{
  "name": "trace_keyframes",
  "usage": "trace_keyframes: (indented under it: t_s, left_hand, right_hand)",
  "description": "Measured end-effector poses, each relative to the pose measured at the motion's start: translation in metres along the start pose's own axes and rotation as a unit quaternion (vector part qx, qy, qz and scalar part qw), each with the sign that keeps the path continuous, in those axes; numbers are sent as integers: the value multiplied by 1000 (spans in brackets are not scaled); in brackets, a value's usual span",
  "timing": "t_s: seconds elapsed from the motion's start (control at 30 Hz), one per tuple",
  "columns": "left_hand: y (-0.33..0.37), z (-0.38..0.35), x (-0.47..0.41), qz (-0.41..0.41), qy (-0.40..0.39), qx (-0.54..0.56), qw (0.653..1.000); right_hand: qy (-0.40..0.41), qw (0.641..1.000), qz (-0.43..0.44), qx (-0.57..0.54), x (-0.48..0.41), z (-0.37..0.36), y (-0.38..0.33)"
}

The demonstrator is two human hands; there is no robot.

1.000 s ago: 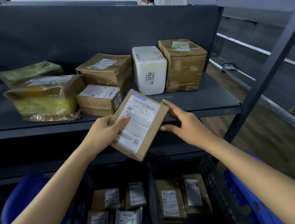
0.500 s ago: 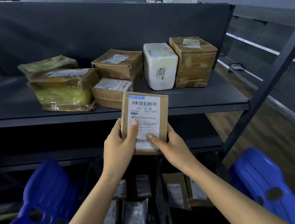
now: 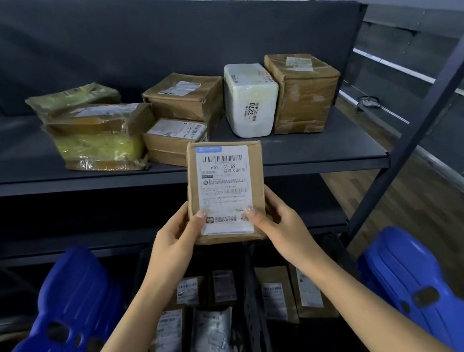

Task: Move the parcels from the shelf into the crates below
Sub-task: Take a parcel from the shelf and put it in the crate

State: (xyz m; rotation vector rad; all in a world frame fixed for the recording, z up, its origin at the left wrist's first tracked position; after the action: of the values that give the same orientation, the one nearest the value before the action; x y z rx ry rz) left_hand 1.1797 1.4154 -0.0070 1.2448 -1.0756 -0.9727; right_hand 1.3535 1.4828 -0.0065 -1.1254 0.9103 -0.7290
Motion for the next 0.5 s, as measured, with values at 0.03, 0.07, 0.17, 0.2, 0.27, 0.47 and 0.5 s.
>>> trace_keyframes:
  t_s: [0.03,0.07,0.17,0.2,0.27,0.47,0.5]
  left_hand:
    - [0,2,0,5,7,13,1000]
    - [0,3,0,8,11,21,1000]
    - [-3,2,0,15,10,26,1000]
    - [-5,2,0,17,7,24,1000]
    - [-10,0,1,21,1,22,1000]
    - [-29,5,3,34,6,11,999]
    - [-33,7,3,38,11,5,999]
  right_hand:
    - [-3,1000,-10,-9,2,-1,3]
    - [-13,1000,-19,-13,3,-3,5]
    - [-50,998,-28,0,8,-12,11]
    - [-51,998,-28,0,10,-14,12]
    - [-44,998,-32,-7,11,-14,14]
    - [-40,998,-57,4,17,-20,31]
    - [-36,997,-62,9,19,-21,34]
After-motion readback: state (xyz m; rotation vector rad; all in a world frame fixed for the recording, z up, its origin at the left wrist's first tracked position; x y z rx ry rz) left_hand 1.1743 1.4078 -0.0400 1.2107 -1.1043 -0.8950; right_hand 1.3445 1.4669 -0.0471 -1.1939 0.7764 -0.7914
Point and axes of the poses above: each hand's wrist, its own x-axis away from the middle knuckle, its own z-axis out of the back of the hand, y = z × x, the point moved 7 cm from there along -x, towards the middle knuckle, and after that the axes turned 9 degrees about z, right-handed, at the moved point
